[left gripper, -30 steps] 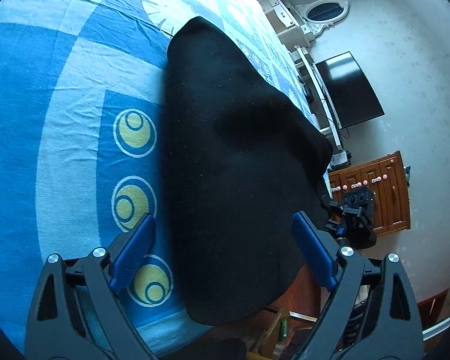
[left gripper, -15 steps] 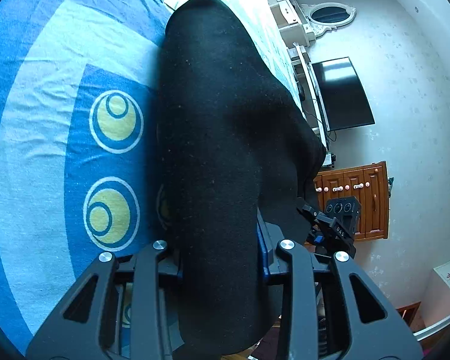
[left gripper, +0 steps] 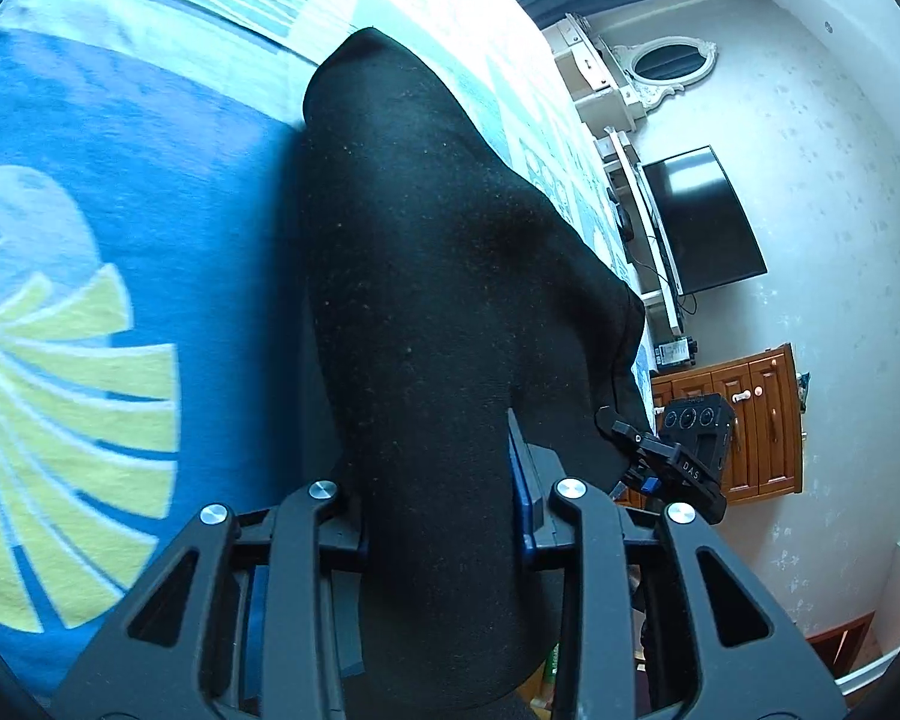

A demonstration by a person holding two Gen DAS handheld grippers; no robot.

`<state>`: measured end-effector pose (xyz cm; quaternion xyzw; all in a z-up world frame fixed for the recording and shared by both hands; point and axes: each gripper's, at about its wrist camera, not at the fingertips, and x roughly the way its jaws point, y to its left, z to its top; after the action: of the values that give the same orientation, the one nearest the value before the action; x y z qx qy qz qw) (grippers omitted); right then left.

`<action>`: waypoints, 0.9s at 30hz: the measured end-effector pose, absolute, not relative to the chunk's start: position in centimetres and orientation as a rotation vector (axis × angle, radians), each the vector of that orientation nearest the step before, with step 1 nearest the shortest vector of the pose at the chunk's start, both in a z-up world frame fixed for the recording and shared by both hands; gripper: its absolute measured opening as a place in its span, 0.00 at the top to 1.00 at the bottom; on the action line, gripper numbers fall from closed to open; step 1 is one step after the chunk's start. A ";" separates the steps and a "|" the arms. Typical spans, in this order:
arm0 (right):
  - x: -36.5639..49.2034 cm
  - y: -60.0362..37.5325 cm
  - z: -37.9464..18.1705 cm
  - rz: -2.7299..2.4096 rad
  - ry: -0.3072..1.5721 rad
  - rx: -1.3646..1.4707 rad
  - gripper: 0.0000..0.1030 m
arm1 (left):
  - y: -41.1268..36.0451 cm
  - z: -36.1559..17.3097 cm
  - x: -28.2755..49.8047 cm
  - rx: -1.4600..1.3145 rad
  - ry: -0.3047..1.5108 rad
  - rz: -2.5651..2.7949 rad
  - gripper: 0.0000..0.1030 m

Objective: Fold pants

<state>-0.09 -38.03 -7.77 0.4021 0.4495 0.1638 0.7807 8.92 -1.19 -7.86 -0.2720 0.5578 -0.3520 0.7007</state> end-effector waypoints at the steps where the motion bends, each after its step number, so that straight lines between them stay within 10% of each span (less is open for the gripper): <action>1: 0.2 -37.3 -7.8 0.369 0.974 0.868 0.60 | -0.3 -7.9 8.8 -0.612 1.240 -0.773 0.69; 27: 1.5 -33.0 -8.1 0.394 1.011 0.867 0.60 | 2.9 -8.1 7.3 -0.638 1.207 -0.722 0.69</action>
<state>1.53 -32.98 -8.09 0.3995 0.4660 0.1817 0.7683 7.31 2.92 -8.07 -0.2884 0.5452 -0.3263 0.7164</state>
